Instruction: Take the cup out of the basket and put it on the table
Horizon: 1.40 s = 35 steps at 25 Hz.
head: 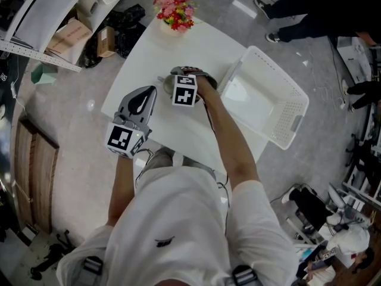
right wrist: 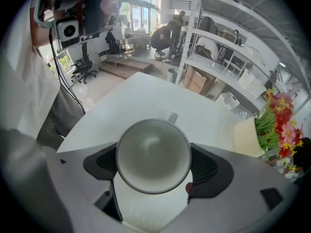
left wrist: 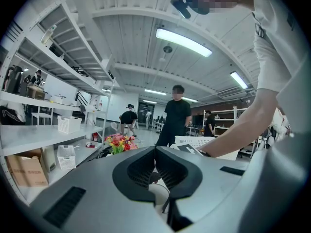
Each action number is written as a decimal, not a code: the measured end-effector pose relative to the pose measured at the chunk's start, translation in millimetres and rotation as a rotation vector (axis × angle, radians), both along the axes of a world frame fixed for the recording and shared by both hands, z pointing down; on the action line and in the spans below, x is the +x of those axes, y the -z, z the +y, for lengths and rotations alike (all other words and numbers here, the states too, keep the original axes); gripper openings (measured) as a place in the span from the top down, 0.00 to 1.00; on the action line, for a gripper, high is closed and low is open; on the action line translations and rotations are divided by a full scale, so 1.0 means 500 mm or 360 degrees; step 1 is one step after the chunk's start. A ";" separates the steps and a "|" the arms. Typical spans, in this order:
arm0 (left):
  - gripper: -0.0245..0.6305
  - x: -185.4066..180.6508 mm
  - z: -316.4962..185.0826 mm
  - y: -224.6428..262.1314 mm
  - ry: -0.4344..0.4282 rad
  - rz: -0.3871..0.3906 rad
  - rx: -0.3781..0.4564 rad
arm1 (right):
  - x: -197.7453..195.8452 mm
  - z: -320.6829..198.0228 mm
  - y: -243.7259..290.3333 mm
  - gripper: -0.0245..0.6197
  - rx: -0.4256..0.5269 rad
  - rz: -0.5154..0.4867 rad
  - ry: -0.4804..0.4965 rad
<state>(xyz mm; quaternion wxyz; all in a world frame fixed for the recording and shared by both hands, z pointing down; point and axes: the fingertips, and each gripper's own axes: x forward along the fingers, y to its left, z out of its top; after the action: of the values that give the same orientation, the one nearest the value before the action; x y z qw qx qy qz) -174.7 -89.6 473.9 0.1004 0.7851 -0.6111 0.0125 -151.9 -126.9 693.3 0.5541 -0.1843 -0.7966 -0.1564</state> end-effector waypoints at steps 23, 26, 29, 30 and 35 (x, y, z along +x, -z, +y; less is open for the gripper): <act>0.94 -0.001 0.001 0.005 0.0005 -0.0005 0.0000 | 0.006 0.002 0.010 0.25 -0.0063 0.0005 -0.0002; 0.94 -0.004 0.001 0.006 0.0007 -0.0008 0.0005 | 0.002 0.001 0.026 0.25 -0.0065 -0.0009 0.0015; 0.94 -0.005 0.004 0.009 0.0008 -0.0013 0.0008 | -0.004 0.003 0.046 0.25 -0.0062 -0.0028 0.0030; 0.94 -0.005 0.005 0.011 0.0008 -0.0015 0.0010 | -0.005 0.003 0.052 0.25 -0.0058 -0.0035 0.0035; 0.94 -0.006 0.007 0.016 0.0010 -0.0026 0.0022 | -0.023 0.008 0.097 0.25 -0.0046 -0.0142 0.0041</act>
<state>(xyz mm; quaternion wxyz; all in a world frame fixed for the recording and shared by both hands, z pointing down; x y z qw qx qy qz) -177.6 -86.1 465.7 0.0901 0.7836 -0.6145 0.0144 -163.2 -122.8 644.6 0.5133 -0.1952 -0.8202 -0.1601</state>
